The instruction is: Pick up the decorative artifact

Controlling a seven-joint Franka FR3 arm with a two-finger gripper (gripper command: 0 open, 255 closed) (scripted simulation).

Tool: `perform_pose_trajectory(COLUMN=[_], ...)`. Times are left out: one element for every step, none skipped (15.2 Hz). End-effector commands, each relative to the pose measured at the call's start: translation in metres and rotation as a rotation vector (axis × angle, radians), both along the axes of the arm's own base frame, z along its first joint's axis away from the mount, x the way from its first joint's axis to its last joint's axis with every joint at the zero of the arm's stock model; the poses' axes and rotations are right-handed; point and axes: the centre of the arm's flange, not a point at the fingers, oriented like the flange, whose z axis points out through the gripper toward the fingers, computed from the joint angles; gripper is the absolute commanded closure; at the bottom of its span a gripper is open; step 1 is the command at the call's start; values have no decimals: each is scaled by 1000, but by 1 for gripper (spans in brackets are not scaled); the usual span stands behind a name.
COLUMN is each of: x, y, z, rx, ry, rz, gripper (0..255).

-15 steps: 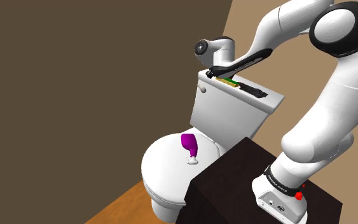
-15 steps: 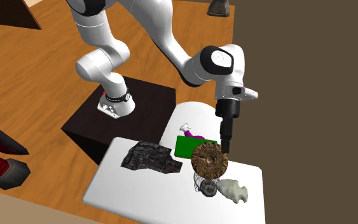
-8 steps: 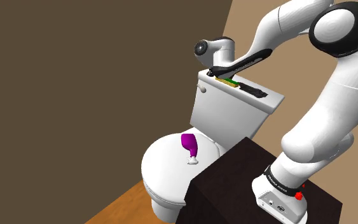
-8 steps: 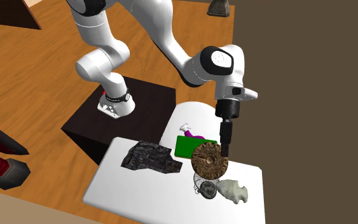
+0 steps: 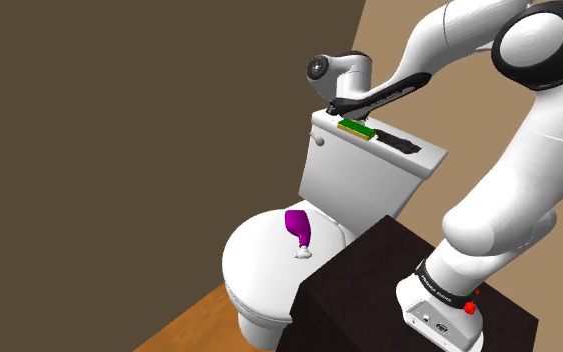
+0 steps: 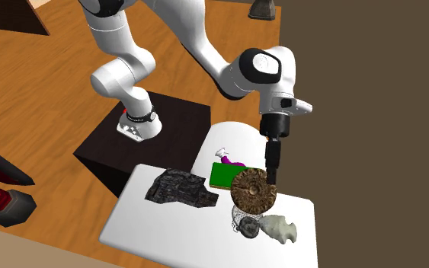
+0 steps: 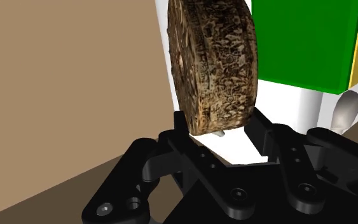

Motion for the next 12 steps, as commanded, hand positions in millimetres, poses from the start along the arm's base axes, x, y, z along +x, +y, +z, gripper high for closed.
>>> perform_pose_trajectory(x=[0,0,0,0,0,0,0,0,0,0,0,0], y=[1,1,1,1,1,1,1,1,1,1,1,1], z=[11,16,21,26,32,37,42,48,53,58,59,59], rx=[0,0,0,0,0,0,0,0,0,0,0,0], ry=[0,0,0,0,0,0,0,0,0,0,0,0], rz=[0,0,0,0,0,0,0,0,0,0,0,0], gripper=[255,255,255,255,255,255,255,255,255,255,255,255])
